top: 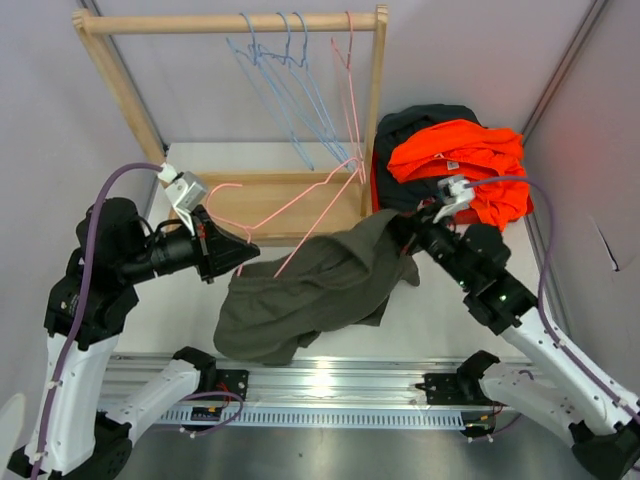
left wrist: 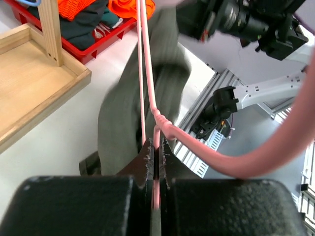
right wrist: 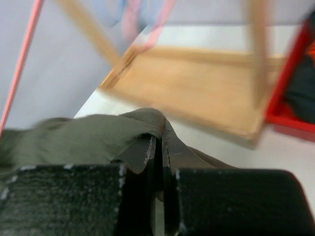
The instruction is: Remove the shorts from the hanger
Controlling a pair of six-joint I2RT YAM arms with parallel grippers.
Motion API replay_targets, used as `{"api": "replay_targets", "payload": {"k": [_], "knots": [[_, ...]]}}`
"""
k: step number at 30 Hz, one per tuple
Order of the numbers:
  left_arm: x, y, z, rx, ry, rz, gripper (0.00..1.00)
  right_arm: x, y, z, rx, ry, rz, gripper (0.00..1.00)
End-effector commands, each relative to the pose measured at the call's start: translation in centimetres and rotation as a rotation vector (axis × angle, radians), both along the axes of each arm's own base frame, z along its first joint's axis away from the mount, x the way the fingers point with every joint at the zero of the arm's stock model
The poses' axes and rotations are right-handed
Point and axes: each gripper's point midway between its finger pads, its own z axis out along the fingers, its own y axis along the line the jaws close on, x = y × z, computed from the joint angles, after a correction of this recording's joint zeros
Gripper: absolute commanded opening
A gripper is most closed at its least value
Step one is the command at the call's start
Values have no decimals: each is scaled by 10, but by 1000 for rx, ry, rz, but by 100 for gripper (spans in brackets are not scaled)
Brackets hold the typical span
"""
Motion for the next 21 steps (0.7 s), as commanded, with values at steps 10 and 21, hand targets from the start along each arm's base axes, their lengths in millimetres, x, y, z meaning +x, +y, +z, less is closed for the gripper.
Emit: {"api": "replay_targets", "payload": {"k": [10,21], "knots": [[34,23,38,-33,-150,249,0,-86,129,15,-164,-152,304,0],[9,123,5,107,-140,730,0,90,-75,152,-82,-182,-342,0]]}}
